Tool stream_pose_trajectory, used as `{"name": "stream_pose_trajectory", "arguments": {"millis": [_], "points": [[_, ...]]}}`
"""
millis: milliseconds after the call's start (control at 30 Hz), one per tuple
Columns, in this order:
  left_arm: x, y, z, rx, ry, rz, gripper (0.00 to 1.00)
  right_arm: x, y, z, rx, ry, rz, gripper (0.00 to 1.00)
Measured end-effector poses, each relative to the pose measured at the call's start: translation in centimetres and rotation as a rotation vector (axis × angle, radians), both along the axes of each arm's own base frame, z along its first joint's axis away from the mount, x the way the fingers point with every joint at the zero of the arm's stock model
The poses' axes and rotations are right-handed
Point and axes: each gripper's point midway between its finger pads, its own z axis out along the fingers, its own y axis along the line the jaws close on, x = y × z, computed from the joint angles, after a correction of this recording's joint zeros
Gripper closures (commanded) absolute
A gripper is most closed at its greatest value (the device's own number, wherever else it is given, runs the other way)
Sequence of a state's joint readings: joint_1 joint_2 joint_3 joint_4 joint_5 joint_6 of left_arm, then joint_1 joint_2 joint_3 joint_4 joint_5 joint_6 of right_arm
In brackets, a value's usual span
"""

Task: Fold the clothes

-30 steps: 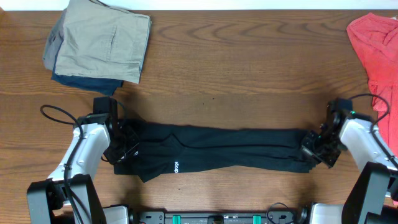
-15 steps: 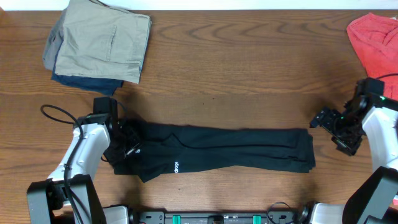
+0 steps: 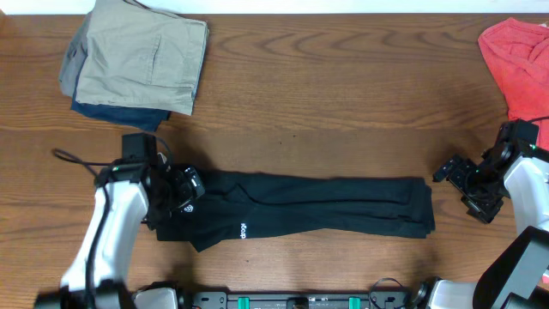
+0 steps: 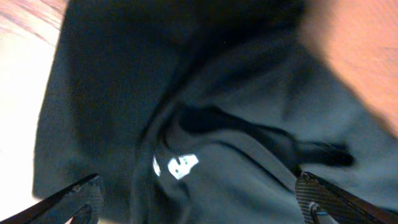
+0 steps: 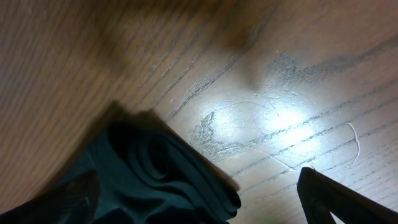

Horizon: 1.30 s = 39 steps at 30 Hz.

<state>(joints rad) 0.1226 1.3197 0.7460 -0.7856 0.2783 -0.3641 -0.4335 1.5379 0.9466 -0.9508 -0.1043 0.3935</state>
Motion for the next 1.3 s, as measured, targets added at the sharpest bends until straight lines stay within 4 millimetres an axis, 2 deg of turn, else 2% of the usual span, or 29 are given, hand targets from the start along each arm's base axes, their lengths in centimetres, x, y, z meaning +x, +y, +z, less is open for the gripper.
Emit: {"name": "stream_pose_trajectory", "arguments": {"millis": [167,333,500,633,867,1000,1167,1233,1300], "points": [[-0.1,-0.2,3.6,0.006,-0.140,-0.005,0.02,0.2,0.1,-0.7,0.003,-0.018,0.000,0.01],[0.1,-0.2,5.8,0.016,-0.243,-0.007,0.02,0.2,1.1,-2.5,0.041,-0.059,0.003,0.01],[0.0,-0.2,6.1,0.018,-0.259,-0.007,0.02,-0.2,2.5,-4.2,0.096,-0.096,0.013,0.01],[0.0,-0.3,6.1,0.017,-0.254,-0.007,0.02,0.9,3.4,-3.8,0.141,-0.176,0.039,0.01],[-0.3,-0.3,5.7,0.014,-0.230,-0.007,0.02,0.7,5.4,-3.6,0.225,-0.197,0.075,0.07],[-0.3,-0.3,5.7,0.014,-0.229,-0.007,0.02,-0.5,7.5,-3.8,0.287,-0.157,0.118,0.34],[-0.3,-0.3,5.7,0.014,-0.227,-0.007,0.02,-1.8,8.8,-4.2,0.329,-0.104,0.133,0.47],[-0.3,-0.3,5.7,0.014,-0.227,-0.007,0.02,-2.0,8.8,-4.3,0.326,-0.097,0.136,0.60],[-0.3,-0.3,5.7,0.014,-0.227,-0.007,0.02,-2.2,8.7,-4.5,0.316,-0.083,0.135,0.83]]}}
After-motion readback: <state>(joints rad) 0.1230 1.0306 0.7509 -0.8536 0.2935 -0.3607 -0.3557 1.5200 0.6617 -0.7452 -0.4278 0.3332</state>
